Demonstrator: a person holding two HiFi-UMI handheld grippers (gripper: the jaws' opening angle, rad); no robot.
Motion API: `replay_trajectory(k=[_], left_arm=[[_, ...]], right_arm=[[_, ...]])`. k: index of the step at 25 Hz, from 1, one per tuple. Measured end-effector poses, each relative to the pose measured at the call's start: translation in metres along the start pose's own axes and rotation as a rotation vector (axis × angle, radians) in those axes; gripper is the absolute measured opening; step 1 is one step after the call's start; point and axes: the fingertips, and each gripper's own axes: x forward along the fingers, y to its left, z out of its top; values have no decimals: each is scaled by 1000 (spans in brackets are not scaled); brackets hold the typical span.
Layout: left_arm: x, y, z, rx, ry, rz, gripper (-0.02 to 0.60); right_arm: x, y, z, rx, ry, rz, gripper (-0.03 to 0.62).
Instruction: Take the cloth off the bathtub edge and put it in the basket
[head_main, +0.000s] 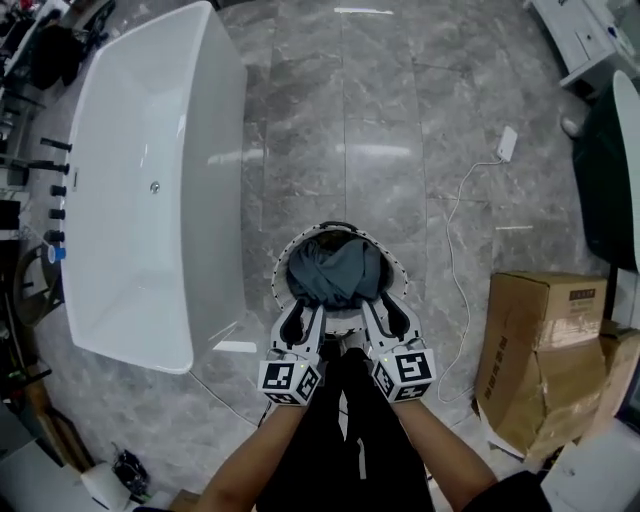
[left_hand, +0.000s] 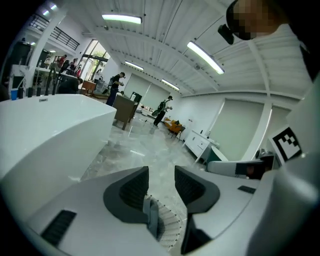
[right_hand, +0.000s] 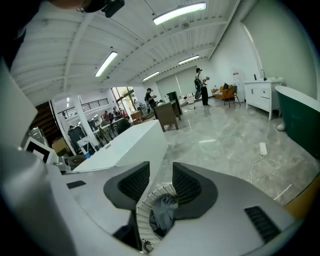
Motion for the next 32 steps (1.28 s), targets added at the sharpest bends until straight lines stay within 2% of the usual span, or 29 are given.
replay_trajectory(k=[4, 7, 9, 12, 18, 25, 29, 32], left_arm=[[-47, -61, 72, 53, -95, -72, 146], [-79, -104, 118, 106, -153, -112, 92], [-99, -125, 144, 123, -189, -111, 51], [-130, -156, 171, 135, -223, -98, 20], [-176, -214, 200, 224, -230, -130, 14], [-218, -237, 237, 282, -301, -66, 14], [-231, -239, 268, 310, -365, -73, 14], [-245, -232, 284, 351, -372, -83, 14]], right_arm=[[-59, 25, 69, -24, -70, 34, 155], [-105, 39, 116, -33, -126, 34, 144], [-135, 48, 139, -20, -162, 34, 107], [-178, 65, 150, -27, -195, 68, 61], [-238, 99, 188, -75, -303, 134, 40], [-285, 128, 232, -205, -377, 141, 37], [-291, 144, 249, -230, -403, 116, 34], [-293, 161, 256, -225, -407, 82, 34]])
